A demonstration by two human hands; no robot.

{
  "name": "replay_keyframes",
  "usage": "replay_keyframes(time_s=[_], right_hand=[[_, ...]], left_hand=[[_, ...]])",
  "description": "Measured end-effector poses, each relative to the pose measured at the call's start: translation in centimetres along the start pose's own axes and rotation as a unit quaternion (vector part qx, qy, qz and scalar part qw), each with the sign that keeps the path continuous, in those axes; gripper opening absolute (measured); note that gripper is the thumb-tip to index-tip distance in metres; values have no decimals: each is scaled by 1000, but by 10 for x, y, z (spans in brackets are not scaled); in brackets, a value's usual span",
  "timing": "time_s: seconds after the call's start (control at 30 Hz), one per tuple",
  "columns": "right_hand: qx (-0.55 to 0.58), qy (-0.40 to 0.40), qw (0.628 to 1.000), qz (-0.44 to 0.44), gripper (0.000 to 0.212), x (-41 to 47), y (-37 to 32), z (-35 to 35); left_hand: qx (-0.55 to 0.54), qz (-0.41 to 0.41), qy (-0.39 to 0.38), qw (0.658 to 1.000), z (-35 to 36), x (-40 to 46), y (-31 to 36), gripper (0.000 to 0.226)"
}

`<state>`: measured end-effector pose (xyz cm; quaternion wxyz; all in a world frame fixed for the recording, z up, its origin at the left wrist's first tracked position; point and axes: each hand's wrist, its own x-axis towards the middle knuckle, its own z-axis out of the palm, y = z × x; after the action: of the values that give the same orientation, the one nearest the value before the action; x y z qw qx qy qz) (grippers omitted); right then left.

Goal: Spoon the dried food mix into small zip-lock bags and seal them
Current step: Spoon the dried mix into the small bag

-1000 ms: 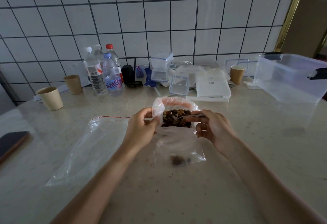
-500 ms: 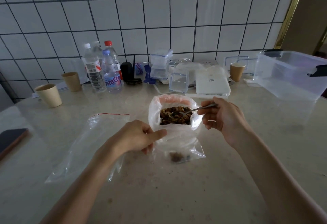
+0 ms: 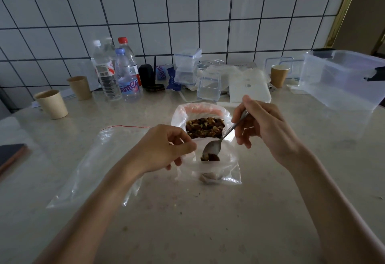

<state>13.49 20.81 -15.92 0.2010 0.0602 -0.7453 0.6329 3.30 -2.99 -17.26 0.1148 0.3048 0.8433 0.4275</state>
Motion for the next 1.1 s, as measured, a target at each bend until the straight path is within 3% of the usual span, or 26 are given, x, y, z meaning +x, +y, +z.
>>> replay_keyframes(time_s=[0.2, 0.33, 0.53, 0.67, 0.87, 1.03, 1.1], right_hand=[[-90, -38, 992, -74, 51, -2, 2, 7], [-41, 10, 997, -70, 51, 0, 3, 7], [127, 153, 979, 54, 49, 4, 9, 9], [177, 217, 949, 147, 46, 5, 14, 8], [79, 243, 954, 155, 48, 8, 21, 7], [-25, 210, 969, 128, 42, 9, 24, 8], [-60, 197, 971, 123, 41, 8, 26, 9]], left_hand=[[-26, 0, 1, 1000, -1, 0, 1, 12], [-5, -1, -7, 1000, -1, -1, -1, 13], [5, -17, -44, 999, -5, -2, 0, 30], [17, -21, -11, 1000, -8, 2, -4, 47], [92, -13, 225, 970, 0, 20, -28, 42], [129, -52, 184, 973, 11, 31, -40, 64], [127, -60, 180, 973, 14, 33, -43, 60]])
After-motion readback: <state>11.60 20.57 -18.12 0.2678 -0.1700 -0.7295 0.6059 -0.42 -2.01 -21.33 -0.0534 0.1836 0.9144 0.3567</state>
